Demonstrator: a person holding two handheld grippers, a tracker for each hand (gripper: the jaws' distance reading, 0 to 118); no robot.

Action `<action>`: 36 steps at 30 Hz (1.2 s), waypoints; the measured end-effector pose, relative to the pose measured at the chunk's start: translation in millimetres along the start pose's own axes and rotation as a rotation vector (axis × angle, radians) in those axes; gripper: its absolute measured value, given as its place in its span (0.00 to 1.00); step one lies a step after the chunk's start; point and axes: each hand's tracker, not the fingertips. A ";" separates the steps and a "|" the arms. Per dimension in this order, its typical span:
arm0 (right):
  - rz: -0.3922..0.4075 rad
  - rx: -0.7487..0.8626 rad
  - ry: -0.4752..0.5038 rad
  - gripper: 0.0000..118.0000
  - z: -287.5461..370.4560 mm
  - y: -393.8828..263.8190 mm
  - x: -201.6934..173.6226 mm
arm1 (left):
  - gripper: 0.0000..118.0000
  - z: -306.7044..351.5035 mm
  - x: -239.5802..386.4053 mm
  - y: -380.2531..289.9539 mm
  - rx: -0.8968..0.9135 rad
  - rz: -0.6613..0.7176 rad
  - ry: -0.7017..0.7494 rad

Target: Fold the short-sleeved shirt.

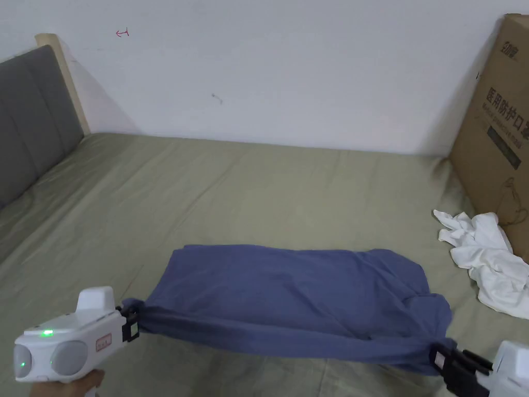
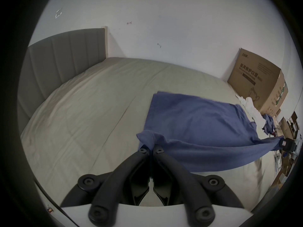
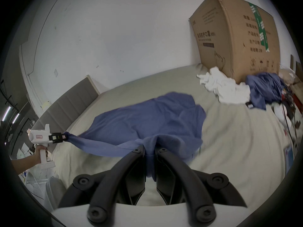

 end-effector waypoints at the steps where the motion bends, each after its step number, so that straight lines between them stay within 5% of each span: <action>1: 0.001 -0.010 0.002 0.06 10.2 -12.2 -3.9 | 0.00 7.1 -4.0 -12.3 -0.006 -0.001 0.008; 12: -0.079 -0.113 -0.069 0.06 87.8 -115.5 -29.5 | 0.00 66.7 -32.6 -105.8 -0.104 -0.045 0.030; 23: -0.102 -0.281 -0.241 0.13 62.8 -173.0 -30.2 | 0.02 64.1 -28.9 -160.1 -0.205 -0.108 0.059; 25: -0.119 -0.278 -0.264 0.32 62.9 -175.1 -34.1 | 0.17 65.0 -25.9 -162.2 -0.208 -0.106 0.063; 26: -0.116 -0.280 -0.274 0.54 65.0 -173.7 -37.4 | 0.35 66.0 -25.6 -160.7 -0.206 -0.095 0.066; 27: -0.108 -0.280 -0.287 0.65 67.5 -171.8 -40.1 | 0.55 69.2 -22.8 -158.4 -0.208 -0.085 0.070; 29: -0.083 -0.263 -0.332 0.71 76.8 -162.7 -47.7 | 0.84 76.2 -19.4 -153.2 -0.215 -0.067 0.076; 36: 0.013 0.028 -0.330 0.71 125.3 -83.6 -84.0 | 0.86 139.2 10.0 -100.1 0.056 -0.002 -0.015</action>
